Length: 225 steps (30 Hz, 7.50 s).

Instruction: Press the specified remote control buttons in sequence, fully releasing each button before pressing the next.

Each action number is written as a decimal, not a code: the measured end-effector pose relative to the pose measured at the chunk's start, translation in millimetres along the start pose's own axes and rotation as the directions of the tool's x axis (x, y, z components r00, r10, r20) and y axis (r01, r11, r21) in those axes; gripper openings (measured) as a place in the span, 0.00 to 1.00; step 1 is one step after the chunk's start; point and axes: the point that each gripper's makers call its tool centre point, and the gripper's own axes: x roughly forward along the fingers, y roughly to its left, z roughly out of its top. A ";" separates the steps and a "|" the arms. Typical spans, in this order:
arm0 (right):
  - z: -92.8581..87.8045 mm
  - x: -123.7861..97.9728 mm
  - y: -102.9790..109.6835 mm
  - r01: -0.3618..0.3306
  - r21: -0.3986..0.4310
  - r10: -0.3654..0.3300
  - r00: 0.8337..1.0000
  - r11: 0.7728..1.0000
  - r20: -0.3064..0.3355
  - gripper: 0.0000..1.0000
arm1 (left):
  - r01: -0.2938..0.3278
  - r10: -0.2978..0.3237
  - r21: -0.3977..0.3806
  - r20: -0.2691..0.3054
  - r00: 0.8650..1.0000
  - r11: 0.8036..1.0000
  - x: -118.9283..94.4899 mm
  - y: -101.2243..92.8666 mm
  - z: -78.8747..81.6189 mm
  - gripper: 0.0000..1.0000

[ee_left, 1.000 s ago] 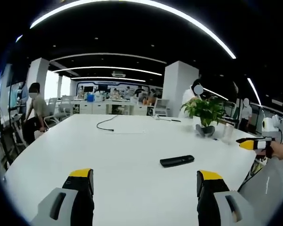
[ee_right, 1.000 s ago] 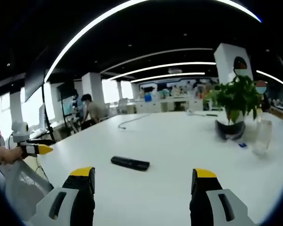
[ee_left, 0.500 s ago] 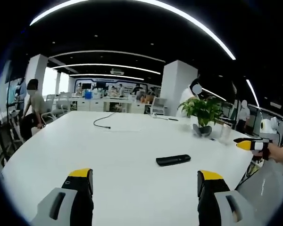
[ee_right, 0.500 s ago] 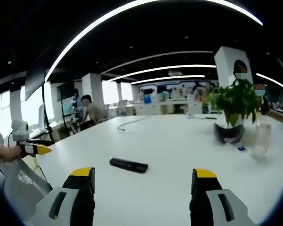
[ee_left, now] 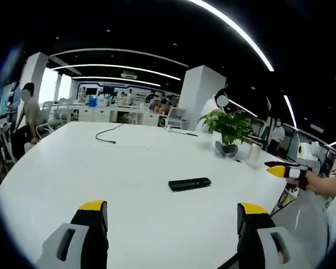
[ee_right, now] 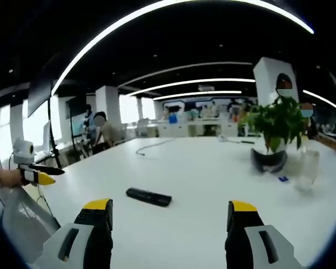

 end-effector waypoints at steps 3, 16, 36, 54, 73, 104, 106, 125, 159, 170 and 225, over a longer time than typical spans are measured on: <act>-0.7 0.0 -1.9 0.008 -0.005 -0.008 1.000 1.000 -0.003 0.83 | 0.038 -0.038 0.004 -0.033 0.999 0.999 4.0 -7.5 -2.8 1.00; -0.4 -0.2 -1.0 0.015 -0.014 -0.015 1.000 1.000 -0.015 0.83 | 0.203 -0.170 0.157 -0.202 0.965 0.966 43.1 -24.5 -10.3 0.97; 0.9 -1.2 -5.7 0.034 -0.008 -0.034 0.999 0.999 -0.011 0.82 | 0.365 -0.265 0.217 -0.381 0.886 0.906 91.7 -47.7 -35.8 0.97; 0.0 -0.9 -9.6 0.041 -0.005 -0.041 0.999 0.999 -0.017 0.82 | 0.370 -0.298 0.097 -0.427 0.854 0.924 115.3 -47.4 -44.8 0.94; -0.5 -1.3 -13.4 0.049 -0.006 -0.049 0.999 0.999 -0.019 0.81 | 0.399 -0.297 0.141 -0.460 0.837 0.906 135.2 -48.2 -40.0 0.94; -5.3 0.6 -15.3 0.048 -0.017 -0.049 0.998 0.999 -0.047 0.79 | 0.480 -0.269 0.244 -0.581 0.768 0.843 182.3 -39.4 -42.2 0.91; -5.4 0.3 -15.8 0.052 -0.021 -0.053 0.997 0.998 -0.048 0.79 | 0.483 -0.276 0.235 -0.582 0.765 0.844 186.4 -39.3 -41.5 0.91; -6.9 -1.0 -18.0 0.063 -0.018 -0.064 0.997 0.998 -0.052 0.77 | 0.535 -0.242 0.299 -0.649 0.721 0.791 212.0 -35.5 -44.4 0.85; -16.2 4.0 -17.8 0.045 -0.040 -0.049 0.993 0.998 -0.106 0.70 | 0.670 -0.178 0.373 -0.777 0.604 0.642 252.8 -36.5 -54.3 0.71; -17.4 4.0 -17.5 0.043 -0.038 -0.047 0.993 0.998 -0.109 0.69 | 0.714 -0.190 0.384 -0.791 0.582 0.586 253.5 -42.4 -53.9 0.52; -17.0 4.8 -14.1 0.030 -0.037 -0.034 0.994 0.999 -0.104 0.67 | 0.758 -0.183 0.386 -0.819 0.544 0.527 227.2 -51.3 -64.4 0.24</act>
